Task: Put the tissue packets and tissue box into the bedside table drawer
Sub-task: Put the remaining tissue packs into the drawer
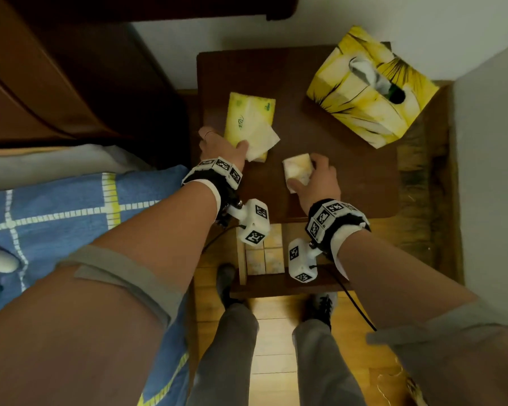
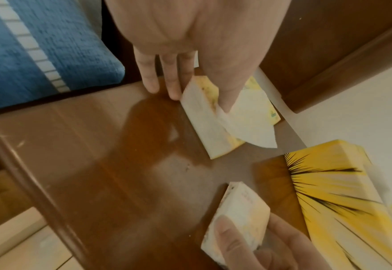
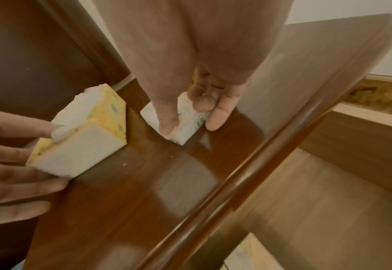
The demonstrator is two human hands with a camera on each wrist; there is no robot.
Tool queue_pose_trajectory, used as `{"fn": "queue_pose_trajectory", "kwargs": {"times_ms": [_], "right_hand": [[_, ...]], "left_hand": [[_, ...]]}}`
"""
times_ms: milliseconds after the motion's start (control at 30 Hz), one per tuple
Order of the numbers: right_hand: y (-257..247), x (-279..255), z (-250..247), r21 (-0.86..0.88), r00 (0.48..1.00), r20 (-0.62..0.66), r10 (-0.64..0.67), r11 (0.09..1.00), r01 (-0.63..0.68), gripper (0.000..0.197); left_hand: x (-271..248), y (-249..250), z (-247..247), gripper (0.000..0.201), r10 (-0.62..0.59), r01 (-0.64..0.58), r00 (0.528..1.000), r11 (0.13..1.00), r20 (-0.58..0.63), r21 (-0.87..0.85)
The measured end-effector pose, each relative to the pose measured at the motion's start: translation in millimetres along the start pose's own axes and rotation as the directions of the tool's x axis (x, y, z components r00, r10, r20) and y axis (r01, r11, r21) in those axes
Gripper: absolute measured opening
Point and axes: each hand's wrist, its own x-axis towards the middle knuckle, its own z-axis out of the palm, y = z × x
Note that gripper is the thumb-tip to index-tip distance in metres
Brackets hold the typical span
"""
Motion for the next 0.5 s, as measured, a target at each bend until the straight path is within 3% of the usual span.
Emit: {"fn": "queue_pose_trajectory", "kwargs": {"times_ms": [133,267,433,500], "right_hand": [[-3.0,-1.2,3.9,0.002,0.999,-0.033,0.014,1.000,-0.014,0.061],[-2.1,-2.4,1.4,0.016,0.996,-0.065,0.064,0.998,-0.063,0.050],[-0.5,-7.0,0.4,0.404,0.982,-0.116,0.150,0.910,-0.092,0.048],[-3.2,-12.3,4.4,0.507,0.991,-0.056,0.124,0.858,-0.079,0.055]], "left_hand": [[4.4,-3.2,4.3,0.082,-0.044,0.024,0.991,0.988,0.126,0.153],[-7.1,-14.9,13.8,0.080,-0.042,0.024,0.979,0.996,0.198,0.090],[-27.7,-35.9,18.8,0.086,-0.014,0.004,0.963,0.999,0.270,0.037],[-38.0,-41.6,18.9,0.085,-0.029,0.018,0.957,0.999,0.289,0.043]]}}
